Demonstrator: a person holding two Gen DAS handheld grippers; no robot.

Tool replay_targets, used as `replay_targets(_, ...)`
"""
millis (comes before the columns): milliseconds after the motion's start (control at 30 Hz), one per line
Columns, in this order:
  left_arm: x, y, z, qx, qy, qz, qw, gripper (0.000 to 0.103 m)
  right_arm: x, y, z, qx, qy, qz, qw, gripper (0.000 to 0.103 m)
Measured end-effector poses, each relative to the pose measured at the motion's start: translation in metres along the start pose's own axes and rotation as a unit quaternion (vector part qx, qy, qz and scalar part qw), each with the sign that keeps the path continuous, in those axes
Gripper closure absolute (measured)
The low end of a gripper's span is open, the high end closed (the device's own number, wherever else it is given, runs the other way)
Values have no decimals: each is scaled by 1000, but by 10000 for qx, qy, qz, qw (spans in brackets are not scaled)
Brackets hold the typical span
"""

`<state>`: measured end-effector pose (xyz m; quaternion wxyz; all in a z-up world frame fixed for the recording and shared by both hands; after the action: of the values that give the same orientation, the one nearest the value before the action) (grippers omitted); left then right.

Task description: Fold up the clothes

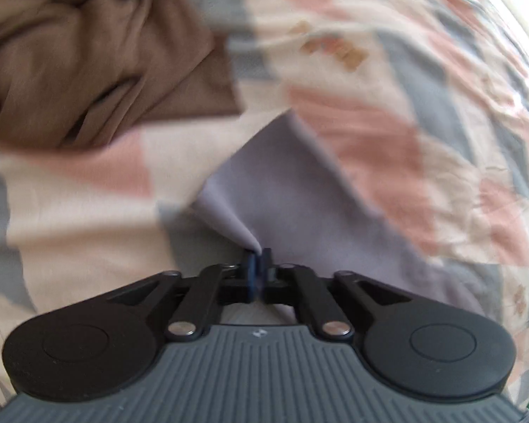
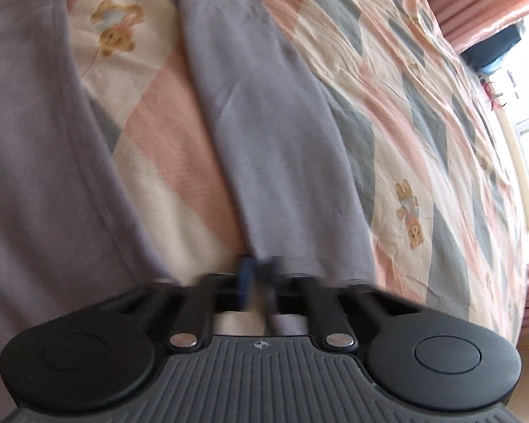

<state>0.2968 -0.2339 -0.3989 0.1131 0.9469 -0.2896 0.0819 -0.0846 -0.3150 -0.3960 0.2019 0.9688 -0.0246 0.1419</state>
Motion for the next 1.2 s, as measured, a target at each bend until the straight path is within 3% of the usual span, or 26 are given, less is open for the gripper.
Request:
replay_targets(100,38,27,-25,-410,400,222,9981,103,14,41,-11,-156,371,378,9985,103)
replay_targets(233,113,89,-43,-862,886,403,9915,101,32,122,-10,-589,711,1118,9894,103)
replay_targets(300,149,121,-45,-912,1115,472,9884,83,43,166,6,-782,597,1568,9827,102)
replay_targets(333,162,134,-46,-816,1265,552,9871,71,46,186,13,-908,537,1855,9770,95)
replay_targets(400,177,150,-41,-603,1434,697,9854,68,48,223,24,-1123,411,2553,9594,51)
replay_targets(500,173,150,-14,-519,1078,606,9910,67,39,253,20,-725,521,3864,9180,43)
replay_targets(567,157,138,10,-554,722,380,9951,67,23,261,16,-273,561,4813,8744,42)
replay_targets(600,149,131,22,-629,553,182,9963,67,3,254,10,95,546,5371,8417,41)
replay_targets(633,140,123,33,-731,397,-67,9965,67,-13,244,10,545,527,5974,7983,41)
replay_targets(700,131,110,48,-910,268,-565,9939,67,-43,223,9,1429,481,7048,6932,41)
replay_targets(767,127,100,59,-1036,243,-976,9895,67,-76,185,5,2188,399,7968,5618,41)
replay_targets(833,133,100,64,-970,370,-1006,9895,67,-103,148,7,2584,217,8618,4360,41)
replay_targets(900,140,101,69,-900,498,-1011,9895,72,-122,123,8,2586,52,8934,3674,40)
replay_targets(933,145,106,69,-822,569,-792,9918,95,-131,112,9,2571,-25,9052,3383,39)
replay_targets(967,149,112,67,-744,659,-551,9935,103,-135,109,10,2512,-75,9076,3364,39)
replay_targets(1033,159,129,45,-586,1158,288,9911,103,-142,109,11,2421,-132,9089,3394,39)
replay_targets(1100,166,144,15,-466,1850,1200,9743,103,-146,115,8,2340,-82,9068,3507,40)
replay_targets(1133,168,146,13,-266,1948,1490,9691,102,-148,118,6,2301,-40,9060,3552,40)
replay_targets(1200,170,138,37,228,1442,1712,9744,101,-152,119,3,2214,-45,9059,3611,40)
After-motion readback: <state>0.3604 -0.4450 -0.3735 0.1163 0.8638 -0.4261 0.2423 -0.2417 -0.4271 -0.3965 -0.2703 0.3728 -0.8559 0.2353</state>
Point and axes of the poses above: each gripper's, at about its wrist camera, not at the fingertips, and z roughly the way its jaws point, y to its right, x to its top, the point moved 6 cm from there along z, roughly the way its jaws point, and after that the axes turned 9 degrees about z, right-handed, at the moved point
